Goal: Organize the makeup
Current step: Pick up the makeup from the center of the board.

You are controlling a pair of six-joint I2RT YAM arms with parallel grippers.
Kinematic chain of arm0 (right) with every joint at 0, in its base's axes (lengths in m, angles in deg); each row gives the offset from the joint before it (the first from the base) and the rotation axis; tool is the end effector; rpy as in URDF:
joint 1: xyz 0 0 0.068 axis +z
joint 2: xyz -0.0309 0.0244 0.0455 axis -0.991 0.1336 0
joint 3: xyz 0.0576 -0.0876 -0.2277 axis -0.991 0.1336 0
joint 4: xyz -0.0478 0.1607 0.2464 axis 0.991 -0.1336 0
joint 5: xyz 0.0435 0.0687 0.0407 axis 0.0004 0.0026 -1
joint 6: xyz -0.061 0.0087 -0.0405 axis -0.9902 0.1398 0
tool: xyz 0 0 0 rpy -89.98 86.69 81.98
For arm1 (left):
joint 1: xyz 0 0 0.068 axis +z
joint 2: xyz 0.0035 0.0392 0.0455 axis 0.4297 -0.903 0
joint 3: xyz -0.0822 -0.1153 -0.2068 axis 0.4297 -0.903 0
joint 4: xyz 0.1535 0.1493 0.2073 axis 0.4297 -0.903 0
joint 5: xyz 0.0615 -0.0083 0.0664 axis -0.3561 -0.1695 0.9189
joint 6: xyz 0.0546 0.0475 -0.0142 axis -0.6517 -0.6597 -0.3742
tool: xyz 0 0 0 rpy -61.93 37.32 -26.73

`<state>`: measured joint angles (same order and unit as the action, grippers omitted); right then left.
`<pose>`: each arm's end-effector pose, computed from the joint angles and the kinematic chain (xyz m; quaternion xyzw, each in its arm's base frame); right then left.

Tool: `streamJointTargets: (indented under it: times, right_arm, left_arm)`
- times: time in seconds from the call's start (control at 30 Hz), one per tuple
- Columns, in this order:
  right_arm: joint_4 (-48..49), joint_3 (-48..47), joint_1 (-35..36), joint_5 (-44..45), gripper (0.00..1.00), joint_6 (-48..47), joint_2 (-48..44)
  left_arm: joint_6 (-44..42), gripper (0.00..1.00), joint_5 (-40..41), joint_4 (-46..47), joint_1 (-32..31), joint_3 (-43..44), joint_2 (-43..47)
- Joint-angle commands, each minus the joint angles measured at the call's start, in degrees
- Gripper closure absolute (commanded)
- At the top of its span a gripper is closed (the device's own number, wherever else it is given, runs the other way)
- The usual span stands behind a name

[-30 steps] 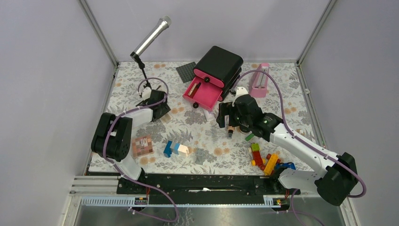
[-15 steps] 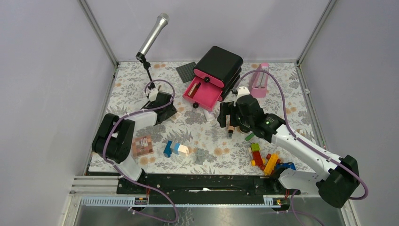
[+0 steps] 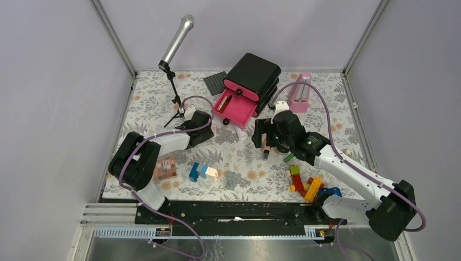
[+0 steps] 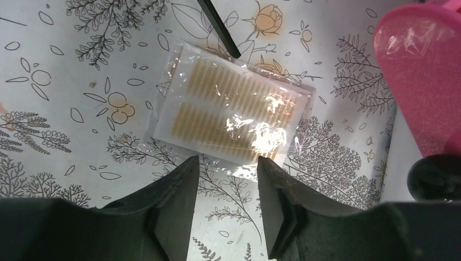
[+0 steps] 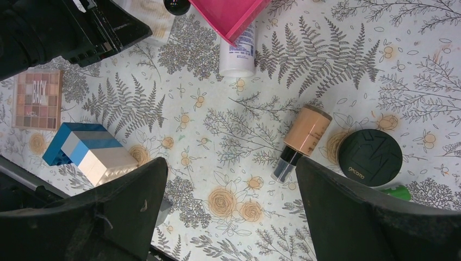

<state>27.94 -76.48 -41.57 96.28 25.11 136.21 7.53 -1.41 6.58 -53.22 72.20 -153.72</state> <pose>0.2505 0.2065 0.2539 -0.1145 0.8645 0.2100 0.4420 0.3240 -0.1502 0.0795 -0.2196 0.9094 -0.0919 0.3409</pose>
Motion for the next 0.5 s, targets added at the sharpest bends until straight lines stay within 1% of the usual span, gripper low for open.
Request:
streamJointTargets:
  times: [0.0, 0.17, 0.3, 0.47]
  right_arm:
    - [0.1, 0.1, 0.3, 2.0, 0.05, 0.6, -2.1]
    - [0.0, 0.0, 0.3, 1.8, 0.04, 0.7, -1.9]
    - [0.0, 0.0, 0.4, 1.8, 0.04, 0.7, -1.7]
    - [0.0, 0.0, 0.3, 1.4, 0.04, 0.6, -1.3]
  left_arm:
    - [2.1, 0.54, -1.2, -8.5, -0.4, -2.1, -3.1]
    - [2.8, 0.61, 2.3, -9.8, -0.4, -1.3, -3.3]
    - [2.8, 0.61, 3.9, -11.1, -0.4, -0.6, -3.2]
    - [3.3, 0.58, 6.5, -13.2, 0.5, -1.3, -0.5]
